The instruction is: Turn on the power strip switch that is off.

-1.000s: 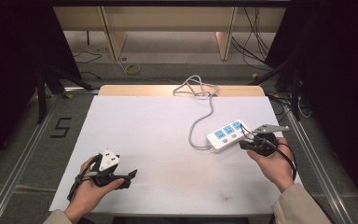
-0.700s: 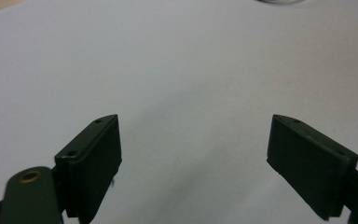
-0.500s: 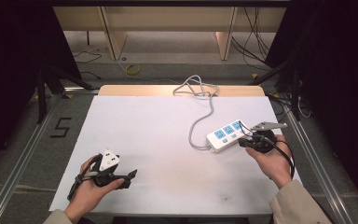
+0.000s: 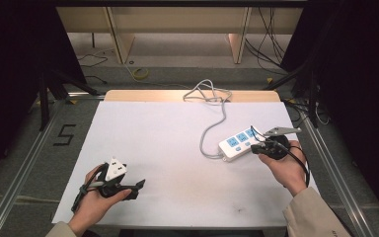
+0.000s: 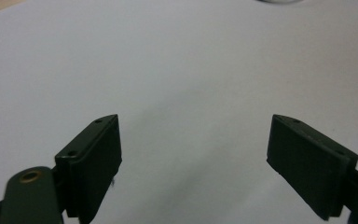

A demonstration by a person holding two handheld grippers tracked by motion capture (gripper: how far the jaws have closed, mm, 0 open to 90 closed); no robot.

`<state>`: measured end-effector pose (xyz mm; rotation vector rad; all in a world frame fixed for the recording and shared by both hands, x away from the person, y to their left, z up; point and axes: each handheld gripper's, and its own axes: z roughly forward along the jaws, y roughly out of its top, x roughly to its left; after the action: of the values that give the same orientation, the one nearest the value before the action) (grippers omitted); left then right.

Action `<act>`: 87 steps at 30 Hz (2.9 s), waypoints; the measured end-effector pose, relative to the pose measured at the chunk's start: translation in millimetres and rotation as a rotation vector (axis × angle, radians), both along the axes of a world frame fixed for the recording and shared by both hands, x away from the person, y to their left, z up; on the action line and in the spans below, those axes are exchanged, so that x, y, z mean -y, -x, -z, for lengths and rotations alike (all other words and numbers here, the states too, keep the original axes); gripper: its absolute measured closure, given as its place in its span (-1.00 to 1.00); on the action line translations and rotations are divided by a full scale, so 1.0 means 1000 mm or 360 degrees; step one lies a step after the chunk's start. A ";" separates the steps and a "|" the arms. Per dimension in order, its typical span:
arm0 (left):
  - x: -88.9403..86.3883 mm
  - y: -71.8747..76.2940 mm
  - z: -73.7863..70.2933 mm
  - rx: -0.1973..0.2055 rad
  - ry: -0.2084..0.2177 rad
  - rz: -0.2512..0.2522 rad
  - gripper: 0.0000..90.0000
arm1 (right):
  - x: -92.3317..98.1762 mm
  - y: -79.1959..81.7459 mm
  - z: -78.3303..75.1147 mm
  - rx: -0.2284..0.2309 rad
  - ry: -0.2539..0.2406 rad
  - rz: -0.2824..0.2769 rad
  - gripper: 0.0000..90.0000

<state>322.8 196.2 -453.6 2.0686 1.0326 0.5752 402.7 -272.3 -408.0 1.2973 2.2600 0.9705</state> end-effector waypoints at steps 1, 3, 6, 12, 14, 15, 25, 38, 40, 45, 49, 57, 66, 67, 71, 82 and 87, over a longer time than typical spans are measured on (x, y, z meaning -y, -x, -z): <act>0.000 0.000 0.000 0.0001 0.0000 0.0000 -0.61 | 0.000 -0.001 0.000 0.0002 0.0002 -0.0002 1.00; 0.000 0.000 0.000 0.0000 0.0000 0.0001 -0.61 | -0.001 -0.002 -0.001 -0.0005 0.0001 -0.0001 1.00; 0.000 0.000 0.000 0.0002 -0.0001 0.0001 -0.61 | -0.002 -0.003 0.000 -0.0009 0.0009 -0.0010 1.00; 0.000 0.000 0.000 0.0002 0.0000 0.0001 -0.61 | -0.004 -0.006 -0.001 -0.0018 0.0012 -0.0014 1.00; 0.000 0.000 0.000 0.0002 -0.0001 0.0001 -0.61 | -0.004 -0.007 -0.001 -0.0022 0.0017 -0.0014 1.00; 0.000 0.000 0.000 0.0002 -0.0001 0.0000 -0.61 | -0.005 -0.008 -0.002 -0.0027 0.0018 -0.0014 1.00; 0.000 0.000 0.000 0.0002 0.0001 -0.0001 -0.61 | -0.006 -0.012 -0.003 -0.0035 0.0025 -0.0014 1.00; 0.000 0.000 0.000 0.0000 0.0006 -0.0002 -0.61 | -0.008 -0.018 -0.002 -0.0061 0.0015 -0.0007 1.00; 0.000 0.000 0.000 -0.0001 0.0003 -0.0002 -0.61 | -0.008 -0.019 -0.001 -0.0063 0.0017 -0.0009 1.00; 0.000 0.000 0.000 -0.0002 0.0004 -0.0002 -0.61 | -0.008 -0.022 -0.002 -0.0072 0.0031 -0.0014 1.00; 0.000 0.000 0.000 0.0000 0.0003 -0.0001 -0.61 | -0.010 -0.024 -0.002 -0.0075 0.0036 -0.0014 1.00; 0.000 0.000 0.000 -0.0001 0.0005 0.0000 -0.61 | -0.012 -0.027 -0.003 -0.0081 0.0039 -0.0015 1.00; 0.000 0.000 0.000 -0.0005 0.0010 0.0000 -0.61 | -0.013 -0.034 -0.002 -0.0093 0.0053 -0.0014 1.00; 0.000 0.000 0.000 -0.0004 0.0010 0.0000 -0.61 | -0.013 -0.034 -0.002 -0.0093 0.0053 -0.0014 1.00; 0.000 0.000 0.000 -0.0005 0.0013 -0.0001 -0.61 | -0.014 -0.037 -0.001 -0.0102 0.0061 -0.0018 1.00; 0.000 0.000 0.000 -0.0005 0.0014 0.0001 -0.61 | -0.015 -0.043 0.003 -0.0147 0.0075 -0.0024 1.00; 0.000 0.000 0.000 -0.0002 0.0011 0.0002 -0.61 | -0.017 -0.046 0.004 -0.0161 0.0085 -0.0026 1.00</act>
<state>322.9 196.3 -453.4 2.0635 1.0323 0.5688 448.5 -255.1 -412.1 1.3350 2.3591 0.8619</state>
